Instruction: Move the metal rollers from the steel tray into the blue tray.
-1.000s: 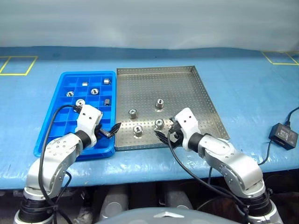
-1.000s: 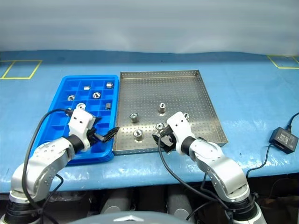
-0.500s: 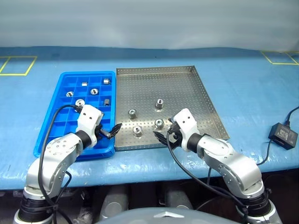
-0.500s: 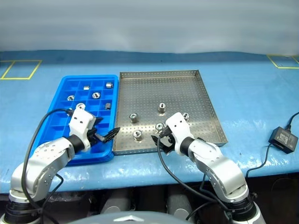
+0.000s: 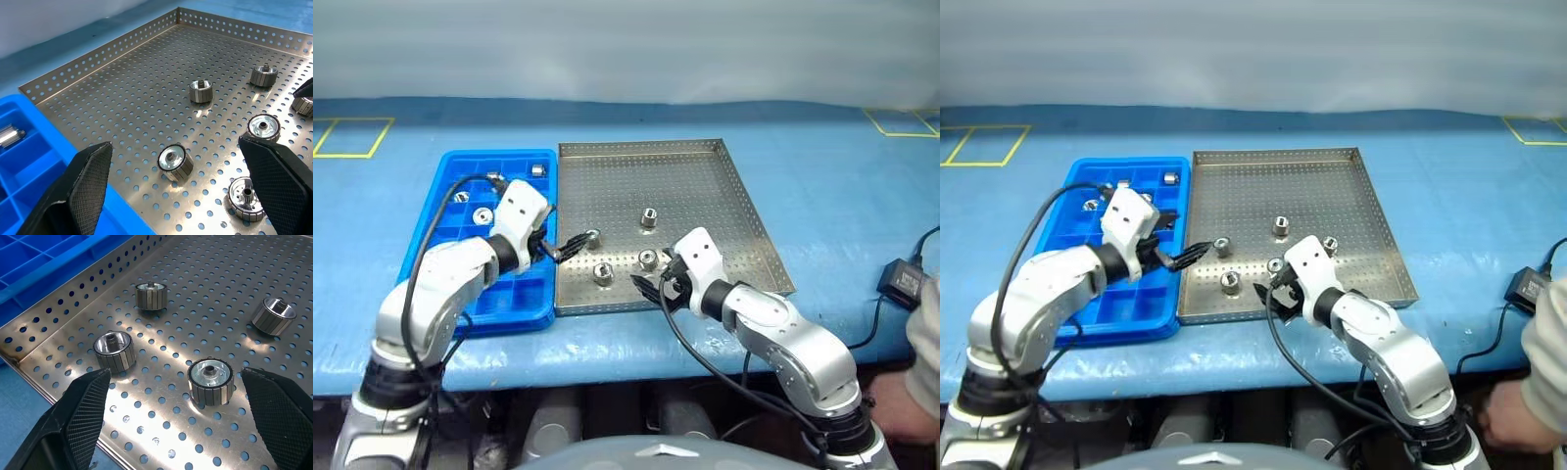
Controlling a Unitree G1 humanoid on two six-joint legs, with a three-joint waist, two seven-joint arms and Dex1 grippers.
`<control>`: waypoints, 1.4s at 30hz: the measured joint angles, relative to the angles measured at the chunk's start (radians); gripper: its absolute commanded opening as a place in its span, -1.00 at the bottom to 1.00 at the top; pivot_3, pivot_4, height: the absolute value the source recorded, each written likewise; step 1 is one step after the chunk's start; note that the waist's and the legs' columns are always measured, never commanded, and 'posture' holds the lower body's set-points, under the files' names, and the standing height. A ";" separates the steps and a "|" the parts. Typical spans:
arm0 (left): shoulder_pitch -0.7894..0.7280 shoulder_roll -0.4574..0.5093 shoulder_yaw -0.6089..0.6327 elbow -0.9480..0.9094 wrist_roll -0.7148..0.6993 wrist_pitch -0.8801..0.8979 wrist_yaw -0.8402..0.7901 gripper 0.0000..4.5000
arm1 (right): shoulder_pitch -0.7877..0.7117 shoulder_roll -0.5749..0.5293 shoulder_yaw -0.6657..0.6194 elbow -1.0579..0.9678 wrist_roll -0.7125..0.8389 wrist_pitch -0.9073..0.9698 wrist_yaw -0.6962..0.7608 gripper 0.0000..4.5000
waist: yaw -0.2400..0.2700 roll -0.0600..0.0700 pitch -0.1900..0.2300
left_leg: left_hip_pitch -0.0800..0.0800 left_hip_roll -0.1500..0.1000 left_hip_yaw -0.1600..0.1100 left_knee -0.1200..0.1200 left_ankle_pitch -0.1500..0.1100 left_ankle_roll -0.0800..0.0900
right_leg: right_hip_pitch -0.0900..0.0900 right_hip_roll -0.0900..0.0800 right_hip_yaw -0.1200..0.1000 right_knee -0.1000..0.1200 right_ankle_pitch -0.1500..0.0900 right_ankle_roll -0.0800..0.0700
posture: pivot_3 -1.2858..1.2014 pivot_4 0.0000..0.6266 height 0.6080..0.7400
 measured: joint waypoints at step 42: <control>-0.088 -0.239 0.211 0.251 0.252 -0.116 0.244 -0.26 | -0.021 0.075 0.083 0.013 -0.040 -0.042 -0.005 1.00 | -0.039 0.000 0.000 | -0.001 0.002 0.001 0.000 0.000 0.000 | -0.002 0.000 0.002 0.000 0.007 0.002 | 0.10 -0.52 1.00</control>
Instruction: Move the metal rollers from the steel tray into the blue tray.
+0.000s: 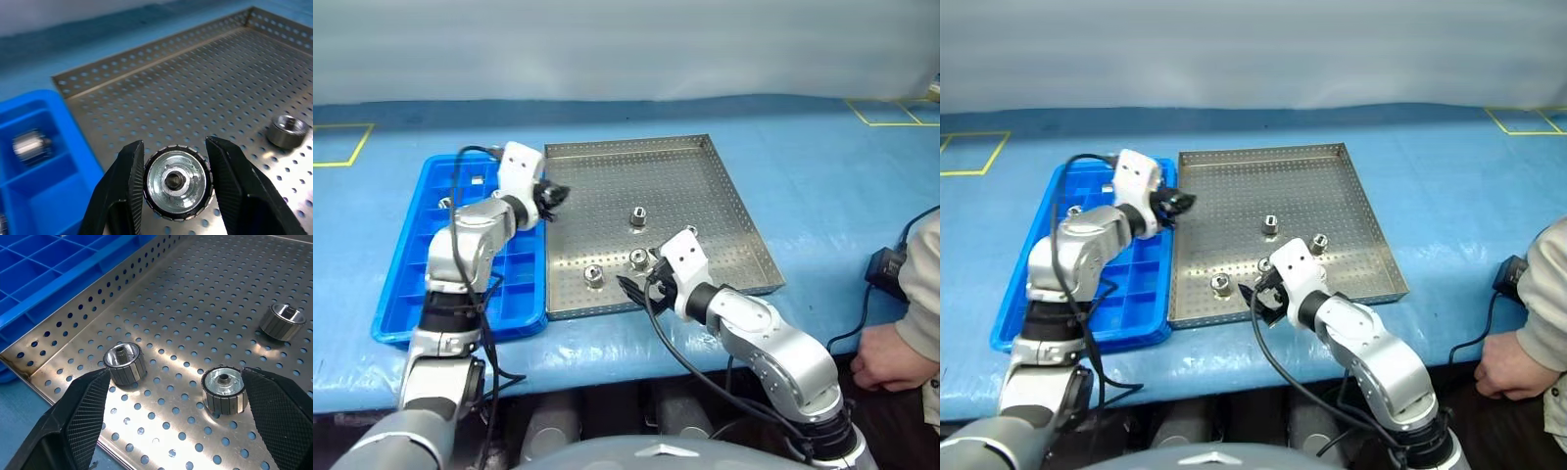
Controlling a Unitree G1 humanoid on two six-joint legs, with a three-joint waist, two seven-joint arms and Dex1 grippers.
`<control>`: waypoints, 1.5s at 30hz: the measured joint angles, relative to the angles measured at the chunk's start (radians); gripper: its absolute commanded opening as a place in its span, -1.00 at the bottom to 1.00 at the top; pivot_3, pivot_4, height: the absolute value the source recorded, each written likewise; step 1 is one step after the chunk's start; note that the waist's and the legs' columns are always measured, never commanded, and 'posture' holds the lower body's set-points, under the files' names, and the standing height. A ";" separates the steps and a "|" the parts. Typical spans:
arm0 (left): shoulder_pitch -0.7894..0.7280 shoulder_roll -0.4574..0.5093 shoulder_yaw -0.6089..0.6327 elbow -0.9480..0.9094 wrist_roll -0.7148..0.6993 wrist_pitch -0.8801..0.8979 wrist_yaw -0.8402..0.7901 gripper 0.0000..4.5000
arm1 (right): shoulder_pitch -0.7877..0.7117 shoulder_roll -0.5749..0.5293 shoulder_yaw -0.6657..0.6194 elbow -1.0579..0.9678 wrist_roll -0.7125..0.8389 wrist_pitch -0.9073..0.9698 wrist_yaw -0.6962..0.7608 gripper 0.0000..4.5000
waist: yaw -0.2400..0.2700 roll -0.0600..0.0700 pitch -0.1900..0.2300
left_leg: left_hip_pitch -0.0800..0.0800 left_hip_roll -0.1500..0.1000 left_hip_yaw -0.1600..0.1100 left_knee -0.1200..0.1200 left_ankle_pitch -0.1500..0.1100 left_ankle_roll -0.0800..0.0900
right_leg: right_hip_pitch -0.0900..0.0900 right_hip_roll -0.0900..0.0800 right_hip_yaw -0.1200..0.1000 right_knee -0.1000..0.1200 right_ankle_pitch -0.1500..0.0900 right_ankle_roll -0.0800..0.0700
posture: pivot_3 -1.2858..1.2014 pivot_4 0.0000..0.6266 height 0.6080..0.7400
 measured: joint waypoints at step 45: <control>-0.049 0.125 -0.403 -0.003 -0.173 0.094 -0.372 0.91 | 0.105 -0.084 -0.046 -0.039 -0.029 -0.011 0.013 1.00 | -0.002 -0.002 -0.001 | 0.003 -0.001 0.001 0.000 0.001 0.000 | 0.002 0.003 0.000 0.001 -0.005 0.000 | 0.01 -0.52 1.00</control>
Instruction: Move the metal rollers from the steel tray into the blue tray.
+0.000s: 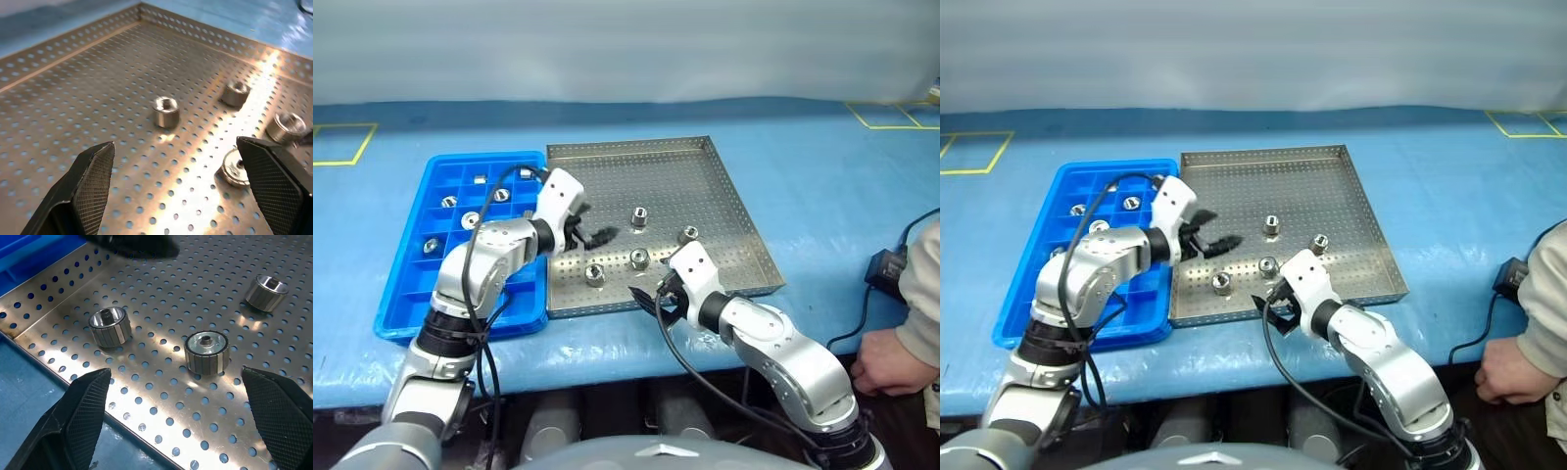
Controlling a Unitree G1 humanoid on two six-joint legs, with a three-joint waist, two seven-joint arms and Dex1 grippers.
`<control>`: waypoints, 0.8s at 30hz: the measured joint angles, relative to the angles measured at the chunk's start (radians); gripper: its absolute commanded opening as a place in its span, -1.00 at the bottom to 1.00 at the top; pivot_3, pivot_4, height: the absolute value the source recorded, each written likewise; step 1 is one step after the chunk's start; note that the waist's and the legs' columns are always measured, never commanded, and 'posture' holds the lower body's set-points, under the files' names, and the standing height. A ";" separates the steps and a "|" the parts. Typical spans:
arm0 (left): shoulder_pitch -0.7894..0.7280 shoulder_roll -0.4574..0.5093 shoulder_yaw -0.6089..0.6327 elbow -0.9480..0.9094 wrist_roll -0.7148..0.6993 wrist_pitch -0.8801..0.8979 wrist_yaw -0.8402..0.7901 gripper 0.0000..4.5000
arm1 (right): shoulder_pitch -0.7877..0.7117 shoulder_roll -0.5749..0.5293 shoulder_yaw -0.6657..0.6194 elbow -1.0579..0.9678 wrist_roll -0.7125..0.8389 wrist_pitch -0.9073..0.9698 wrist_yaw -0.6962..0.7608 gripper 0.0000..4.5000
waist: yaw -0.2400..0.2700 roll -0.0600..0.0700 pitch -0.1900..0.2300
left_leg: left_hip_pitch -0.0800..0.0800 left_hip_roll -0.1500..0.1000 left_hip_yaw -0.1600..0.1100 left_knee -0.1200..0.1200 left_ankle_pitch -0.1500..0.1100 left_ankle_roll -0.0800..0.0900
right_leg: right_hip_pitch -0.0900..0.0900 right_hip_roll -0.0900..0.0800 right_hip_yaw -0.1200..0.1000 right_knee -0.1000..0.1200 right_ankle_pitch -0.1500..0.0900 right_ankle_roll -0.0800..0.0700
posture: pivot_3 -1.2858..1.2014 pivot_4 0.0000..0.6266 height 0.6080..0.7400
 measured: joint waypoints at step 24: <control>-0.074 0.086 -0.238 0.056 0.185 0.039 -0.127 -0.24 | 0.016 0.059 0.022 -0.022 0.000 0.010 -0.054 1.00 | -0.001 0.000 0.000 | -0.001 0.001 0.002 0.001 0.000 0.001 | -0.001 -0.002 0.003 -0.001 0.000 0.000 | 0.04 -0.52 1.00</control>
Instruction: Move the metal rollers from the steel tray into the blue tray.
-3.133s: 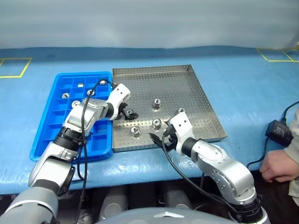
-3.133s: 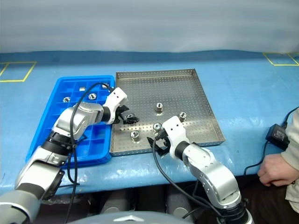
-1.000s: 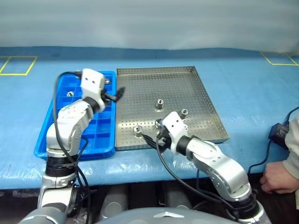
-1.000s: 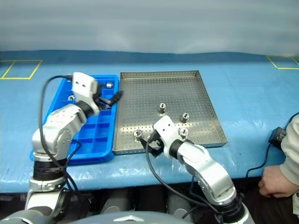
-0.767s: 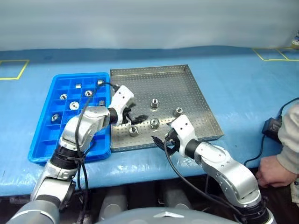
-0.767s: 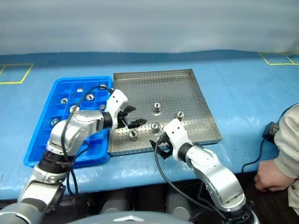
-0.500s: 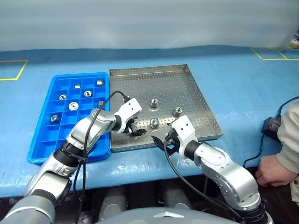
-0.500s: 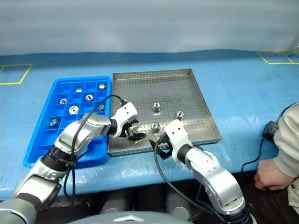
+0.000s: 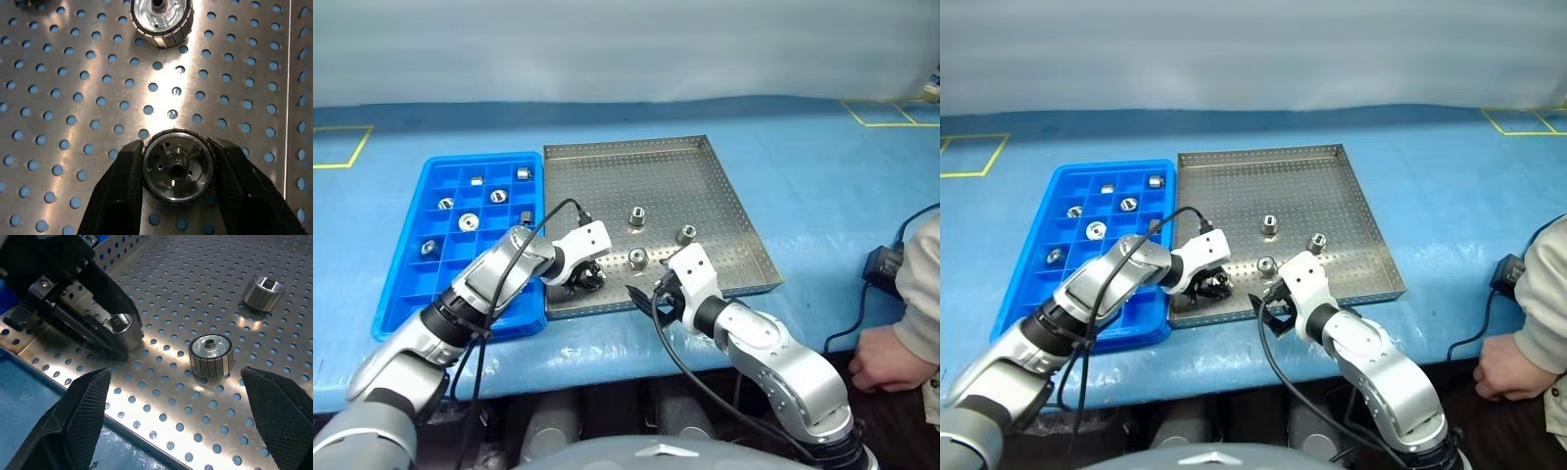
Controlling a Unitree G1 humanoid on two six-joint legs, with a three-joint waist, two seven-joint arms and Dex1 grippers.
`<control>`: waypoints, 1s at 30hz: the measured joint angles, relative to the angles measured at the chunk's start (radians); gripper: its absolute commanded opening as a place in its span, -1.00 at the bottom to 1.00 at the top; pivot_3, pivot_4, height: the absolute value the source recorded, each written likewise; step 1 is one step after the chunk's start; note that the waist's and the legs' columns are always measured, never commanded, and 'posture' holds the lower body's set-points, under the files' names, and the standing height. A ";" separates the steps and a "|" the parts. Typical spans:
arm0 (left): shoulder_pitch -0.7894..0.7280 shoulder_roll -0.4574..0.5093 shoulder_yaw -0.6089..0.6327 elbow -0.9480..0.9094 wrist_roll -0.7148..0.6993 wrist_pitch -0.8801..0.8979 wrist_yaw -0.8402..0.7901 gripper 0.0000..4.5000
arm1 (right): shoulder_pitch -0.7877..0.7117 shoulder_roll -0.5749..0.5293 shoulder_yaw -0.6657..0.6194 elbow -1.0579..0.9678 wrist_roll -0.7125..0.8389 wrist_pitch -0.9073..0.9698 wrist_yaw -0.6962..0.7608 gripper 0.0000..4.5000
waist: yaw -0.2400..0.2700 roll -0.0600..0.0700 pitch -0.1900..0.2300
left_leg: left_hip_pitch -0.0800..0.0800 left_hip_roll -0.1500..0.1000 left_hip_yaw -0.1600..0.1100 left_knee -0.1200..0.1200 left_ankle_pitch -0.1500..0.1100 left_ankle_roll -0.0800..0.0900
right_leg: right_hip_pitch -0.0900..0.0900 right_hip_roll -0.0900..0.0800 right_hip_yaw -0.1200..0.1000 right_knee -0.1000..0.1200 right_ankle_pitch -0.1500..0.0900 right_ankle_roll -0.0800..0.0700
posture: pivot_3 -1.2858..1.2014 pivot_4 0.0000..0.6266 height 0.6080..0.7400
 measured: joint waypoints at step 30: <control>0.664 -0.450 0.680 -0.523 0.194 -0.195 0.820 -0.24 | -0.194 0.029 0.146 0.152 0.003 -0.067 0.149 1.00 | 0.085 -0.001 0.000 | 0.001 -0.001 -0.002 0.000 0.000 0.000 | 0.002 -0.002 -0.002 0.000 0.000 -0.001 | 0.17 -0.52 1.00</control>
